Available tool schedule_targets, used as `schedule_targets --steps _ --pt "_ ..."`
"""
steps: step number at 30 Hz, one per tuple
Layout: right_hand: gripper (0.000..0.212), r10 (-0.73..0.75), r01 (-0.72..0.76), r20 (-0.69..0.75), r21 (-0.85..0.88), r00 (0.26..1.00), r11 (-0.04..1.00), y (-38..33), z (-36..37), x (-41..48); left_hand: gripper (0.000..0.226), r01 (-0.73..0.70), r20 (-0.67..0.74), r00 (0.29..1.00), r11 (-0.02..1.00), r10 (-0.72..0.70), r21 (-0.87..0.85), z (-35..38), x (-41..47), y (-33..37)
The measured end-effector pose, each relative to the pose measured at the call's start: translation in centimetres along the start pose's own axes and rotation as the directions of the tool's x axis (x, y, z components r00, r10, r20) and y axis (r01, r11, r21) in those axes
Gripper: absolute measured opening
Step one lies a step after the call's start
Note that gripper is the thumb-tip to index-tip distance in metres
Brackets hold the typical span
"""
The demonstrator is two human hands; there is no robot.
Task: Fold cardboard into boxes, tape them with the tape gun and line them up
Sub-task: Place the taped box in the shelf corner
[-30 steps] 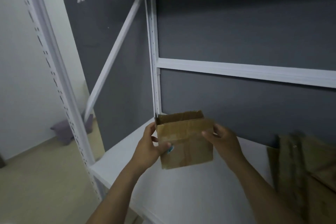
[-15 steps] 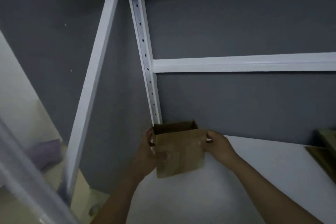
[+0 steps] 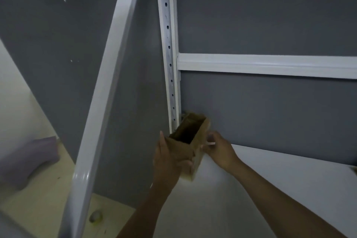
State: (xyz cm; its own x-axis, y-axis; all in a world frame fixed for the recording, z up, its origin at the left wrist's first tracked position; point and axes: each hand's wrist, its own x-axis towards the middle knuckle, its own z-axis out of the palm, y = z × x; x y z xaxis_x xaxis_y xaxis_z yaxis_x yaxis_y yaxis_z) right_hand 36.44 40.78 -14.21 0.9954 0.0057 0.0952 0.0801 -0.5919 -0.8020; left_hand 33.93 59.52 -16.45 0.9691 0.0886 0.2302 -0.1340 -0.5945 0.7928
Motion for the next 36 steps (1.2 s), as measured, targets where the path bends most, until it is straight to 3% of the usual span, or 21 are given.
schedule_targets --steps 2,4,6,11,14,19,22,25,30,36 --pt "0.034 -0.032 0.034 0.131 -0.008 0.991 0.999 -0.1 0.4 0.5 0.105 -0.002 -0.015 1.0 0.999 0.001 -0.038 0.3 1.2 0.0" --pt "0.063 -0.03 0.051 0.244 -0.082 0.969 0.995 -0.1 0.2 1.0 0.099 0.044 -0.021 0.999 0.998 -0.045 -0.048 0.9 2.4 -0.3" --pt "0.079 -0.028 0.077 0.276 -0.166 0.961 0.983 -0.3 -0.2 1.6 0.09 0.066 -0.037 0.997 0.997 -0.068 -0.04 1.3 3.6 -0.1" --pt "0.071 -0.043 0.102 0.214 -0.275 0.976 0.956 -0.5 -0.6 2.4 0.064 0.033 -0.036 0.999 0.999 -0.032 0.022 2.2 4.6 0.5" --pt "0.062 -0.067 0.136 0.199 -0.355 0.978 0.925 -0.5 -0.8 1.8 0.069 -0.019 -0.025 0.999 0.999 0.02 0.042 2.5 4.5 -0.1" --pt "0.055 -0.065 0.157 0.171 -0.606 0.983 0.78 -0.5 -2.7 -1.4 0.106 -0.112 -0.111 0.984 0.963 0.142 0.244 1.5 2.7 2.2" --pt "0.057 -0.036 0.159 0.183 -0.715 0.982 0.681 -0.6 -5.0 -3.8 0.093 -0.168 -0.195 0.942 0.886 0.273 0.431 0.5 1.1 5.3" --pt "0.052 -0.025 0.124 0.138 -0.774 0.99 0.62 -0.8 -8.1 -6.6 0.065 -0.288 -0.055 0.931 0.818 0.362 0.499 0.7 -0.4 8.4" --pt "0.047 -0.055 0.055 0.029 -0.812 0.998 0.58 0.7 -14.3 -13.8 0.068 -0.459 0.23 0.884 0.657 0.408 0.598 3.1 -6.6 14.3" --pt "0.045 -0.049 -0.047 -0.086 -0.847 0.995 0.53 5.1 -24.0 -24.2 0.063 -0.517 0.383 0.851 0.702 0.359 0.49 9.4 -14.3 21.4"
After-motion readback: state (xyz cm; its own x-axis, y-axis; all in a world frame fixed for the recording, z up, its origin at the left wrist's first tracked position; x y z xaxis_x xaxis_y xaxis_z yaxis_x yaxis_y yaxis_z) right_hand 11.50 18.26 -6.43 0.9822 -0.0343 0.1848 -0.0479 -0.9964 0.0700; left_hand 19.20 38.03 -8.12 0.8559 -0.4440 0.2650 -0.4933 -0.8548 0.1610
